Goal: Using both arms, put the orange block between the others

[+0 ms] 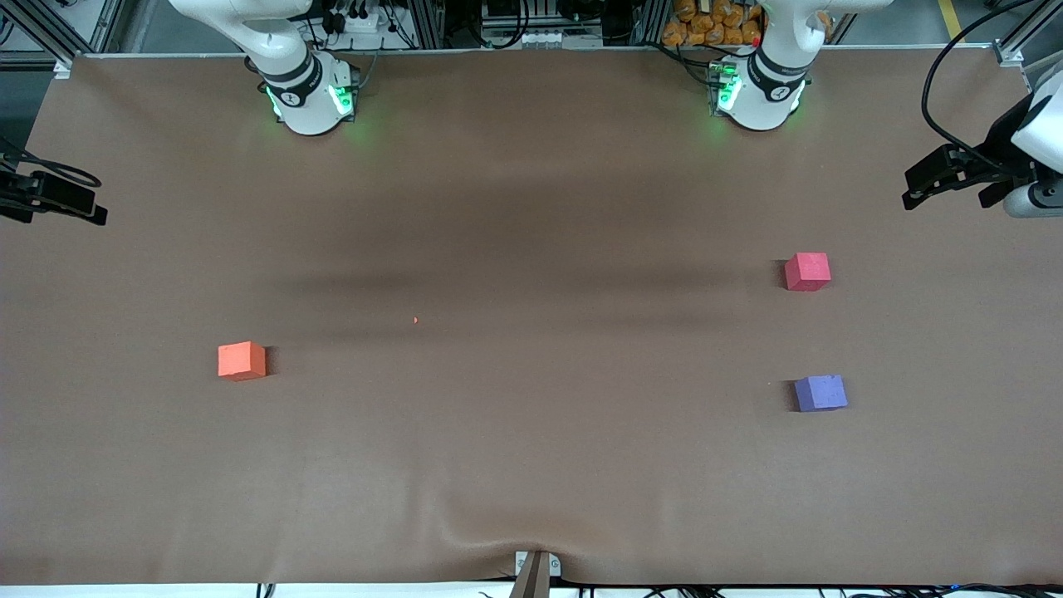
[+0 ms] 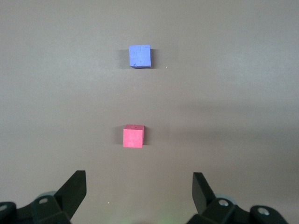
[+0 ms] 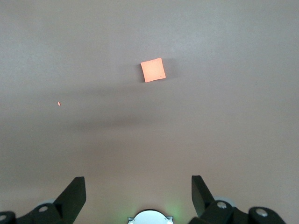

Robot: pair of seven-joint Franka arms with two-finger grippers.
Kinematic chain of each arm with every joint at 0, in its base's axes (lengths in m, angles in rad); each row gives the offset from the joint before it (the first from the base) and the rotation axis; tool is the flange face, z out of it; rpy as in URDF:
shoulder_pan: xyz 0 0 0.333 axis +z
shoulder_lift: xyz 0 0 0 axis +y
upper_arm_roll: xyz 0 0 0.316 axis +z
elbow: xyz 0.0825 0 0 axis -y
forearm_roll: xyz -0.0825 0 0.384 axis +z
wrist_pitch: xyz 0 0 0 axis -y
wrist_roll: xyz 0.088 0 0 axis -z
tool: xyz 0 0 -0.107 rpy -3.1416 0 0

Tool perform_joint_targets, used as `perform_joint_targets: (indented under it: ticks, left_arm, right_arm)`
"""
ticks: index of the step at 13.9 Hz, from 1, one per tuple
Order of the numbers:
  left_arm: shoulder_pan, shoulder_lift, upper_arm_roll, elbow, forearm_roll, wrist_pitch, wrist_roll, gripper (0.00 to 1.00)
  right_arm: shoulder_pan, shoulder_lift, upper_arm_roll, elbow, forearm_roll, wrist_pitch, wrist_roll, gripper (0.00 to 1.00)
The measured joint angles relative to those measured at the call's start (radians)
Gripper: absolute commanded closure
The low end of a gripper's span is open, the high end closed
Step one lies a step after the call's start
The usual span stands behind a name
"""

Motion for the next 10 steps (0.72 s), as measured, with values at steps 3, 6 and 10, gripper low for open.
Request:
perform_joint_targets:
  ticks: [3,6,10]
  left_arm:
    - [0.000,0.000,0.000,0.000,0.000,0.000,0.000,0.00]
    - [0.000,0.003,0.000,0.000,0.003,-0.001,0.004,0.00]
    - [0.001,0.028,0.000,0.000,0.006,-0.003,0.023,0.00]
  right_arm:
    - [0.000,0.000,0.000,0.000,0.000,0.000,0.000,0.00]
    - [0.000,0.000,0.000,0.000,0.000,0.000,0.000,0.00]
    - [0.000,0.000,0.000,0.000,0.000,0.001,0.000,0.00]
